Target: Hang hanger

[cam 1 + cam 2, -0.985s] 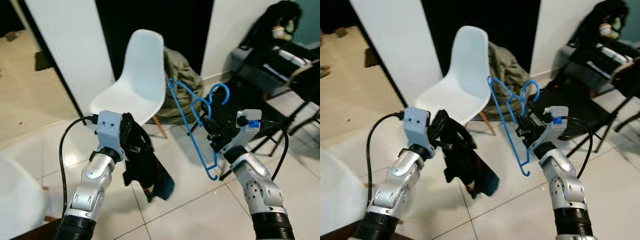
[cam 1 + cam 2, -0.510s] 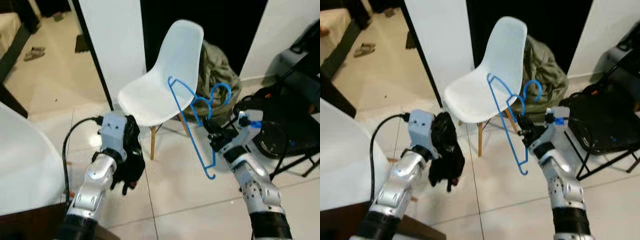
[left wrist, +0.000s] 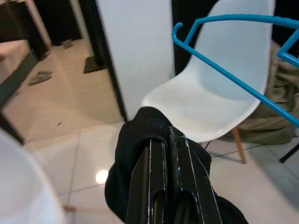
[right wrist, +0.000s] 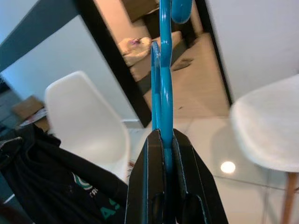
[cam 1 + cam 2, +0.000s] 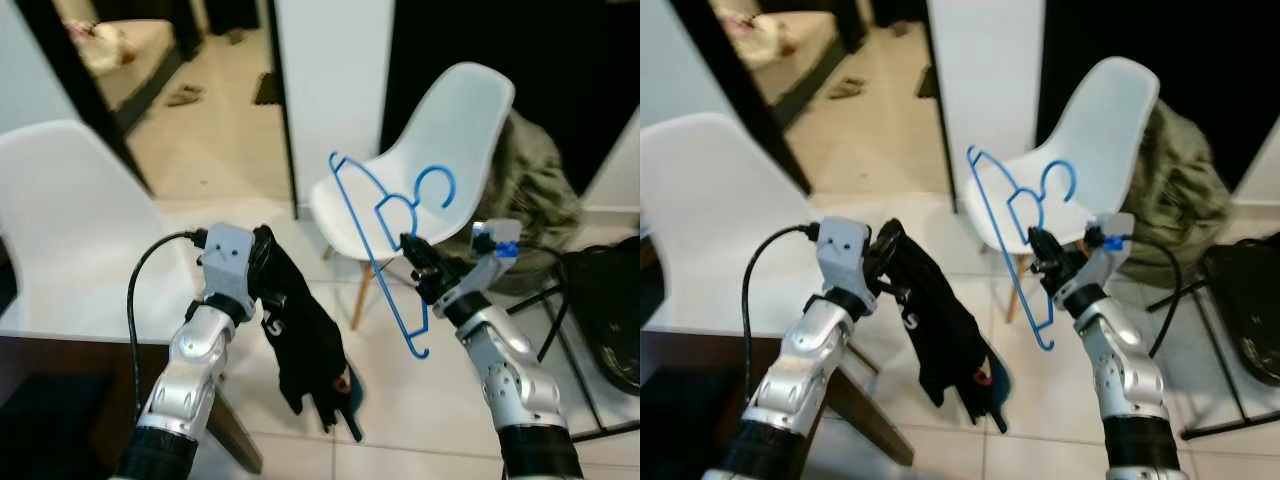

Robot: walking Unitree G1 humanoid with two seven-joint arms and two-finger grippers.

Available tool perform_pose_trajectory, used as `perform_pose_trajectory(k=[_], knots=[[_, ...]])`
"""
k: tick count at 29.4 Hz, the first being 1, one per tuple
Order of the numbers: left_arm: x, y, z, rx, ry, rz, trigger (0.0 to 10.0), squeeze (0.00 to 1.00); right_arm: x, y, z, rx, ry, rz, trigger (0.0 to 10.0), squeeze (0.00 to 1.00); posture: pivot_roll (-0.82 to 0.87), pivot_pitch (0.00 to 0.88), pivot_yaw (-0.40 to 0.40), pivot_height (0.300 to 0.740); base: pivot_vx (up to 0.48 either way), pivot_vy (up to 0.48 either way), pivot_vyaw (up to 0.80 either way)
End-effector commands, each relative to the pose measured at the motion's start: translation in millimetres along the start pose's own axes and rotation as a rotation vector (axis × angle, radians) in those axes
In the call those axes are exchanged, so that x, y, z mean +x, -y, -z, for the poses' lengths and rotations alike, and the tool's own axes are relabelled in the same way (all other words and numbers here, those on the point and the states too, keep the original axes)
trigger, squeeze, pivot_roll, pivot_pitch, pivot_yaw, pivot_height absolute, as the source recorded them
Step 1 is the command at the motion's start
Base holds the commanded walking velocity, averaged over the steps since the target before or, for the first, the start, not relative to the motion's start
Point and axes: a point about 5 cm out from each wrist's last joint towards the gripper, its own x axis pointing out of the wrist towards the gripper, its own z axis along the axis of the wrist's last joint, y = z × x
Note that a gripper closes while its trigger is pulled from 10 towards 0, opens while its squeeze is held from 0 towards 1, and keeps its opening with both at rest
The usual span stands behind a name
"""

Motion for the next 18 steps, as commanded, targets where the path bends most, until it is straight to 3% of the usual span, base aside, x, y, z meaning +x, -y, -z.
perform_pose_trajectory(k=[1,7,9,11,14,15,16,18], knots=[[0.7,4.1,-8.9,0.007,0.041,0.038,10.0,0.0,-0.6,-0.6,-0.2,-0.008,0.009,-0.003,10.0,0.0,-0.02,0.144,0.041,0.74,0.0,0.0,0.8],[2.9,18.4,-26.5,-0.052,0.097,0.147,10.0,0.0,-0.7,0.6,-2.9,0.003,0.027,-0.005,10.0,0.0,-0.02,0.145,0.036,0.74,0.0,0.0,0.8],[6.4,31.6,-59.3,-0.134,0.198,0.263,10.0,0.0,-0.8,-0.5,-4.2,0.0,0.035,-0.017,10.0,0.0,-0.01,0.145,0.032,0.74,0.0,0.0,0.8],[6.9,35.0,-69.7,-0.156,0.229,0.296,10.0,0.0,-0.8,-0.9,-4.4,-0.002,0.036,-0.021,10.0,0.0,-0.01,0.145,0.032,0.74,0.0,0.0,0.8],[1.0,50.3,-111.1,-0.271,0.327,0.531,10.0,0.0,-0.1,-2.0,-4.3,-0.015,0.033,-0.03,10.0,0.0,0.0,0.142,0.031,0.74,0.0,0.0,0.8],[1.0,50.3,-111.1,-0.271,0.327,0.531,10.0,0.0,-0.1,-2.0,-4.3,-0.015,0.033,-0.03,10.0,0.0,0.0,0.142,0.031,0.74,0.0,0.0,0.8],[-15.2,59.1,-123.3,-0.257,0.34,0.729,10.0,0.0,0.3,-2.3,-4.5,-0.02,0.033,-0.031,10.0,0.0,0.0,0.143,0.033,0.74,0.0,0.0,0.8],[-21.9,59.9,-123.1,-0.231,0.332,0.782,10.0,0.0,0.3,-2.3,-4.7,-0.022,0.034,-0.031,10.0,0.0,0.0,0.143,0.033,0.74,0.0,0.0,0.8]])
